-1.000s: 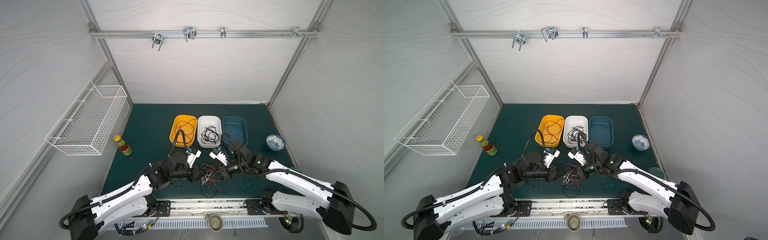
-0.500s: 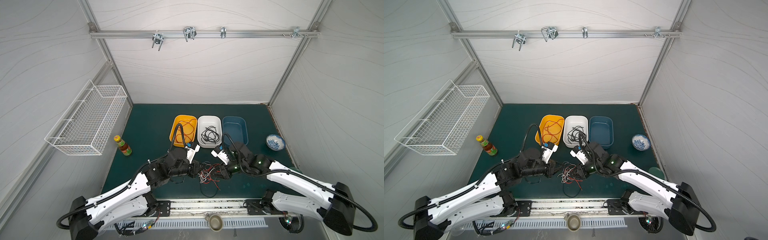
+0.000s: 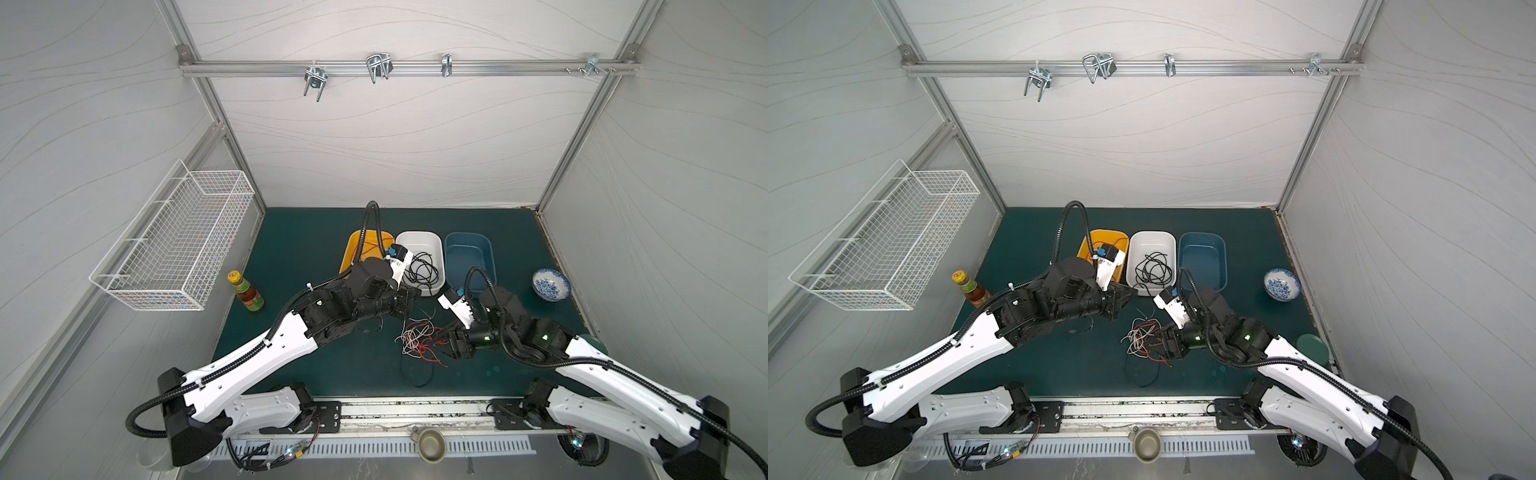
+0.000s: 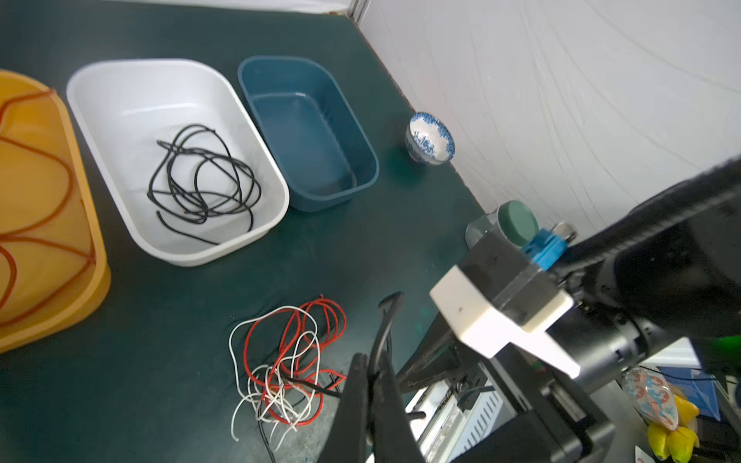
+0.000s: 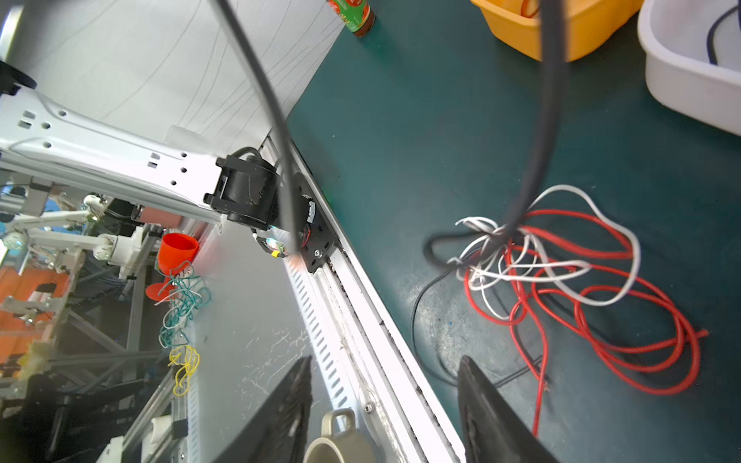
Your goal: Untangle the cables
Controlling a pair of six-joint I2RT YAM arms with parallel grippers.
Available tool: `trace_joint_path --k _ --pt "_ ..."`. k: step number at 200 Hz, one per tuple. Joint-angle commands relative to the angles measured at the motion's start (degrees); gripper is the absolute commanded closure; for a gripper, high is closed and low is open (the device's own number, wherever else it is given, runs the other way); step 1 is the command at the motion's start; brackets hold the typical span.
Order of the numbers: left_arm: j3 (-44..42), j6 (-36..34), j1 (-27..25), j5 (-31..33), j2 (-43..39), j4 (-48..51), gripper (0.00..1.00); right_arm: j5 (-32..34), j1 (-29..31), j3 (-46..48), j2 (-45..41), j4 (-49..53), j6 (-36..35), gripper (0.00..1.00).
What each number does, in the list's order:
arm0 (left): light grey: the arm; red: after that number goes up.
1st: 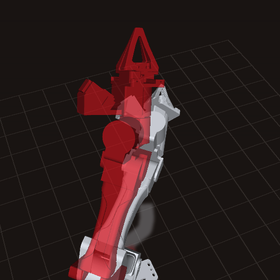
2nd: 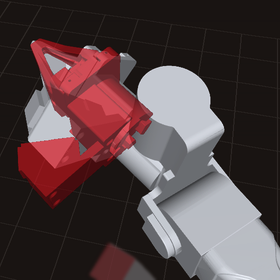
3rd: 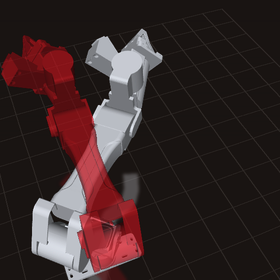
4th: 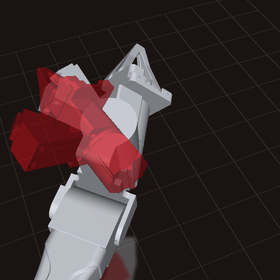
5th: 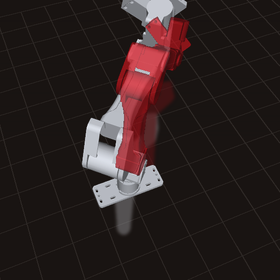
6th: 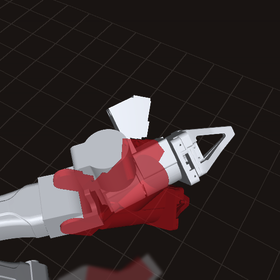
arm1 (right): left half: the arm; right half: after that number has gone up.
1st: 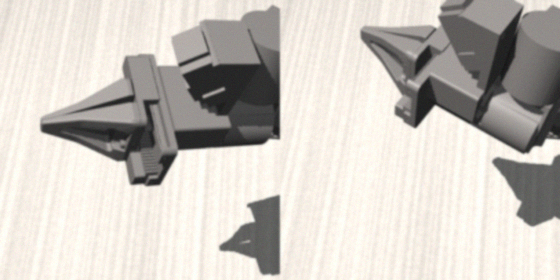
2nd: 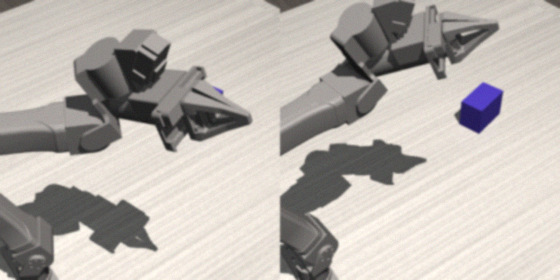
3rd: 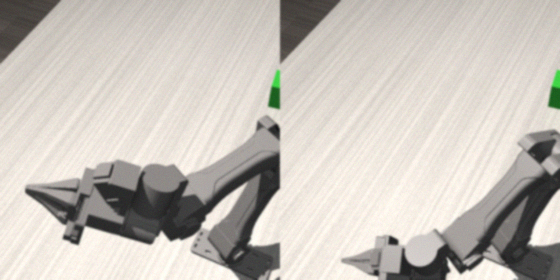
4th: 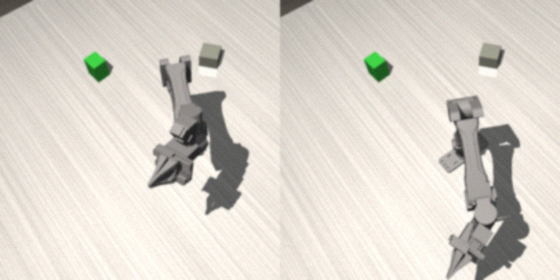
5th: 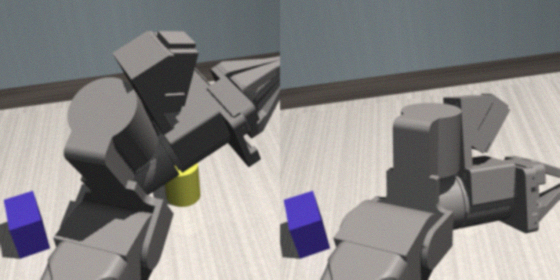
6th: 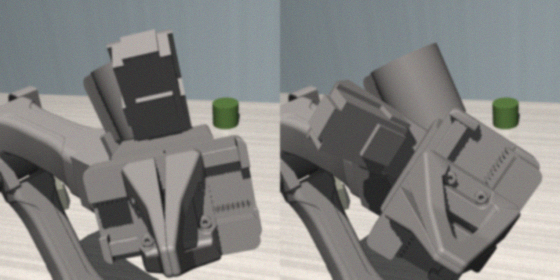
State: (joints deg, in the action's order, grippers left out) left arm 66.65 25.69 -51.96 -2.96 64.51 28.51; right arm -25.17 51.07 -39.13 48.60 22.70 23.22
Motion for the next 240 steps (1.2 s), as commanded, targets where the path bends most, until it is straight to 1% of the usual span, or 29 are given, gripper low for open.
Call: trace_joint_path --k 1,29,70,135,143,171,240 --pt "6.9 -3.1 0.0 2.0 0.9 1.7 1.0 1.2 -0.2 1.2 -1.3 -1.4 0.4 0.39" --pt "11.8 -3.4 0.0 1.3 1.6 3.2 1.0 1.7 -0.2 2.2 -1.6 -3.1 1.0 0.38" --pt "15.4 -3.4 0.0 0.3 1.8 3.7 1.0 3.7 -0.2 4.9 -2.3 -7.7 2.7 0.38" --pt "22.0 -6.6 0.0 1.5 3.1 7.4 1.0 8.7 -0.2 5.8 -7.0 -5.6 1.9 0.37" --pt "22.9 -6.9 0.0 1.6 3.3 7.6 1.0 9.2 -0.2 6.2 -7.7 -5.5 1.9 0.35" --pt "26.0 -7.5 0.0 1.6 3.8 8.1 1.0 9.4 -0.2 8.0 -9.2 -6.2 2.5 0.35" --pt "32.3 -10.5 0.0 2.3 4.3 7.3 1.0 9.9 -0.2 9.9 -9.4 -7.1 3.1 0.35"
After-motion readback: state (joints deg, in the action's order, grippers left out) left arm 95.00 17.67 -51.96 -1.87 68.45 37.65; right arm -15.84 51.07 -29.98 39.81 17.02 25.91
